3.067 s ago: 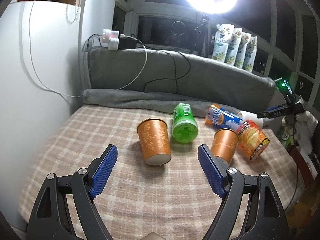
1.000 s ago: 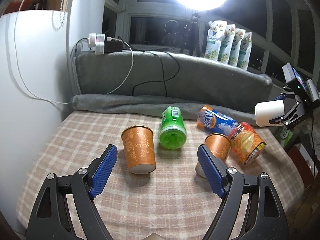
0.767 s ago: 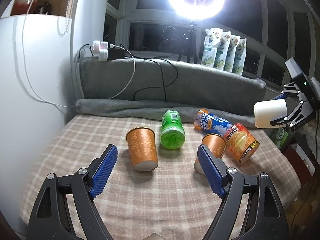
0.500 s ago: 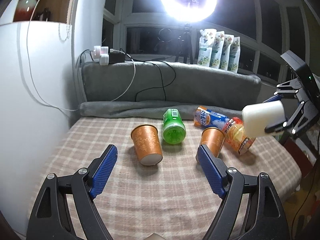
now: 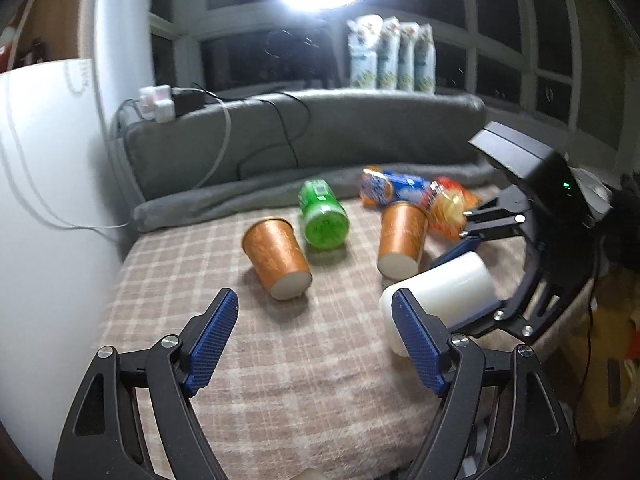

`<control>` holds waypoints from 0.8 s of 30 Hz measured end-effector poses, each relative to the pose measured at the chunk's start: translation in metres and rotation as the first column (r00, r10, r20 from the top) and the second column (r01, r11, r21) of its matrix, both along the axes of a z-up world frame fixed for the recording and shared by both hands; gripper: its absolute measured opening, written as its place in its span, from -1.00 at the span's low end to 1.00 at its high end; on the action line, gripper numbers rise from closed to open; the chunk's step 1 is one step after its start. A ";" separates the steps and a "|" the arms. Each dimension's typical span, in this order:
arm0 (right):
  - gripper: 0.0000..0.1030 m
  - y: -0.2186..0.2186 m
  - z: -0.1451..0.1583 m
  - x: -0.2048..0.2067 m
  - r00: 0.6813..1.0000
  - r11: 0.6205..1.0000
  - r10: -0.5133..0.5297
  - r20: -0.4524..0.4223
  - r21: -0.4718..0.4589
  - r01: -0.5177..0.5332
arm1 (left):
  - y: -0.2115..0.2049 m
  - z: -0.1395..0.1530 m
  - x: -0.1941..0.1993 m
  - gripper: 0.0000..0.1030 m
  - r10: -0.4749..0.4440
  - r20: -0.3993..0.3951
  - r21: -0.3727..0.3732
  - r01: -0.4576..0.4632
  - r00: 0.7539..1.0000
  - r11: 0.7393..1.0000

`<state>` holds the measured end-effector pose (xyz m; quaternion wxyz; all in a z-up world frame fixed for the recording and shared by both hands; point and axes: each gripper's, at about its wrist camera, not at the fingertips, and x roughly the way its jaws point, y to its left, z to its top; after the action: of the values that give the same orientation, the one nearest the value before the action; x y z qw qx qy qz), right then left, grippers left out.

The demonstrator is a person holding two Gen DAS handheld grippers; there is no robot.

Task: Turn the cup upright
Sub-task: 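Lift the white cup with the right gripper and rotate it upright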

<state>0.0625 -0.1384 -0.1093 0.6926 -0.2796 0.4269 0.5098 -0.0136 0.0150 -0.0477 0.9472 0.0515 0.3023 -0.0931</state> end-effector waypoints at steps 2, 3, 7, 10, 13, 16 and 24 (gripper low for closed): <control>0.49 -0.003 0.000 0.003 1.000 1.000 0.002 -0.018 0.016 -0.001 | -0.003 -0.002 0.004 0.54 -0.031 -0.024 0.008 0.031 0.999 0.999; 0.49 -0.004 -0.001 0.005 1.000 1.000 0.000 -0.028 0.019 0.000 | -0.006 -0.004 0.007 0.54 -0.049 -0.042 0.008 0.050 0.998 0.999; 0.49 -0.011 -0.006 0.009 1.000 1.000 -0.007 -0.025 -0.007 0.007 | -0.016 -0.009 0.015 0.54 -0.110 -0.086 0.008 0.111 0.990 0.994; 0.49 -0.017 -0.007 0.009 1.000 1.000 -0.013 -0.018 -0.011 0.013 | -0.027 -0.010 0.017 0.54 -0.160 -0.097 0.039 0.165 0.982 0.986; 0.56 -0.021 -0.004 0.008 0.999 1.000 -0.025 -0.027 0.009 0.025 | -0.040 -0.008 0.019 0.54 -0.222 -0.106 0.075 0.231 0.969 0.970; 0.56 -0.032 0.007 0.004 0.998 0.997 -0.058 -0.009 0.042 0.059 | -0.052 -0.004 0.023 0.54 -0.293 -0.120 0.124 0.307 0.949 0.944; 0.57 -0.115 0.035 -0.015 0.952 0.927 -0.307 -0.008 0.223 0.301 | -0.104 -0.006 0.029 0.54 -0.525 -0.232 0.319 0.574 0.819 0.754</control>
<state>0.0474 -0.2537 -0.0743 0.7957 -0.1379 0.3961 0.4371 0.0155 -0.0889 -0.0539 0.8283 0.3122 0.3458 -0.3112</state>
